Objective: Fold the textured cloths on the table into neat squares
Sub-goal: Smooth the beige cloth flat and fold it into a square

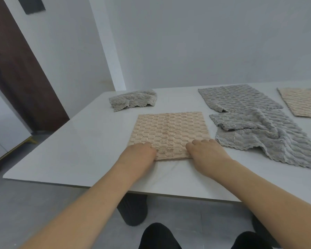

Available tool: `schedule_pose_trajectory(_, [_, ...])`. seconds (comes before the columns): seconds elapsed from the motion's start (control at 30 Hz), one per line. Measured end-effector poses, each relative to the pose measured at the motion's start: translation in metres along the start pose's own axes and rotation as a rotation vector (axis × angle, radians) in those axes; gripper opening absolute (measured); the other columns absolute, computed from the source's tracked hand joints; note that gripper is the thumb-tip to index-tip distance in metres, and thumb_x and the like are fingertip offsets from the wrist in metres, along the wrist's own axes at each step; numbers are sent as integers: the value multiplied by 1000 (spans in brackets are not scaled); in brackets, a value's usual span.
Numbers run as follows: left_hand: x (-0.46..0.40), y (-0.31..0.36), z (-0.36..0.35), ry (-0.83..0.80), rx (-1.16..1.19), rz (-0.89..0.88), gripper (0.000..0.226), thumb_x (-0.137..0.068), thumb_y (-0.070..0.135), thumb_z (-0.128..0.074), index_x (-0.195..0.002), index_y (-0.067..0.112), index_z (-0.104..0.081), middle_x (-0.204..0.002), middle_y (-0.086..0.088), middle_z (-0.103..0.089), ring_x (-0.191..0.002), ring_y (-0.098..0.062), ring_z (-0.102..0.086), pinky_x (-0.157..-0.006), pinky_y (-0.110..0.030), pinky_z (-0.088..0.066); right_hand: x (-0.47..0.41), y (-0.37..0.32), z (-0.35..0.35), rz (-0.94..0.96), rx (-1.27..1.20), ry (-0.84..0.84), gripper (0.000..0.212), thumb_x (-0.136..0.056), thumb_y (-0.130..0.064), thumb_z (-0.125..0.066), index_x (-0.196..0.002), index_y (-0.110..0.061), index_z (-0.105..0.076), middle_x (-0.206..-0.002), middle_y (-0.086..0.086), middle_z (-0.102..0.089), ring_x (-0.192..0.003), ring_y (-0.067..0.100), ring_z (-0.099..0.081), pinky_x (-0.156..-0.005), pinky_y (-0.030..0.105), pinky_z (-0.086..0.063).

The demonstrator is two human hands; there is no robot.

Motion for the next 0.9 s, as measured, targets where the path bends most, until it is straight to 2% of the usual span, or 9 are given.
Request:
schedule_pose_trajectory(0.1, [4, 6, 2, 20, 8, 5, 22, -95, 8, -43, -106, 13, -61, -106, -4, -57, -92, -23, -58, -68, -32, -41, 4, -4, 0, 2, -4, 5, 30, -91, -12, -37, -119, -18, -49, -121, 2, -55, -116, 26, -49, -94, 36, -36])
schedule_pose_trajectory(0.17, [7, -2, 7, -13, 130, 41, 20, -93, 16, -42, -93, 16, -62, -94, 0, -60, -83, -21, -57, -68, -32, -43, 7, 1, 3, -16, -65, 25, 24, -91, -14, -37, -111, -18, -50, -118, 3, -57, -112, 26, -51, -86, 35, -37])
schedule_pose_trajectory(0.27, [7, -12, 13, -147, 294, 101, 17, -90, 17, -41, -77, 23, -50, -79, 6, -53, -78, -18, -53, -61, -30, -37, 8, 12, 12, -97, -189, 15, 17, -93, -20, -36, -103, -18, -49, -113, 8, -61, -104, 30, -57, -72, 34, -35])
schedule_pose_trajectory(0.33, [3, -14, 16, -168, 299, 94, 16, -88, 14, -40, -76, 21, -48, -76, 6, -51, -79, -19, -53, -60, -30, -36, 5, 16, 17, -104, -185, -19, 20, -94, -26, -35, -102, -18, -51, -109, 9, -61, -100, 31, -59, -71, 33, -36])
schedule_pose_trajectory(0.4, [-3, -19, 19, -137, 303, 123, 15, -90, 14, -39, -81, 20, -50, -79, 5, -51, -80, -20, -54, -61, -30, -36, 0, 22, 21, -73, -226, -47, 15, -91, -30, -38, -89, -21, -51, -98, 4, -60, -94, 28, -58, -69, 31, -38])
schedule_pose_trajectory(0.5, [-13, -33, 18, -113, 396, 209, 16, -93, 21, -39, -82, 23, -51, -86, 5, -55, -85, -20, -55, -66, -31, -38, -8, 35, 19, -62, -532, -192, 15, -85, -30, -51, -73, -21, -52, -80, -5, -59, -80, 19, -55, -63, 30, -41])
schedule_pose_trajectory(0.63, [-34, -48, 9, -177, 484, 218, 17, -94, 24, -42, -86, 23, -57, -90, 7, -58, -91, -17, -54, -73, -30, -39, -27, 57, 11, -145, -841, -274, 15, -86, -13, -56, -73, -18, -61, -63, -6, -58, -57, 9, -51, -55, 24, -41])
schedule_pose_trajectory(0.8, [-67, -71, 0, -4, 546, 236, 17, -96, 22, -44, -82, 24, -53, -86, 10, -58, -87, -17, -54, -70, -32, -38, -63, 89, 3, -253, -792, -201, 17, -92, -27, -62, -86, -12, -66, -74, 0, -65, -64, 13, -56, -63, 27, -46])
schedule_pose_trajectory(0.9, [-94, -77, -8, 110, 489, 200, 16, -98, 23, -43, -88, 21, -55, -91, 6, -58, -91, -19, -53, -76, -35, -40, -90, 98, 0, -269, -651, -160, 19, -95, -26, -57, -88, -10, -64, -79, 1, -64, -68, 15, -57, -60, 27, -44])
Point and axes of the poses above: each hand's wrist, its own x-axis away from the middle knuckle, its own z-axis out of the back of the hand, y = z × x, the point moved 3 cm from there along -x, towards the middle knuckle
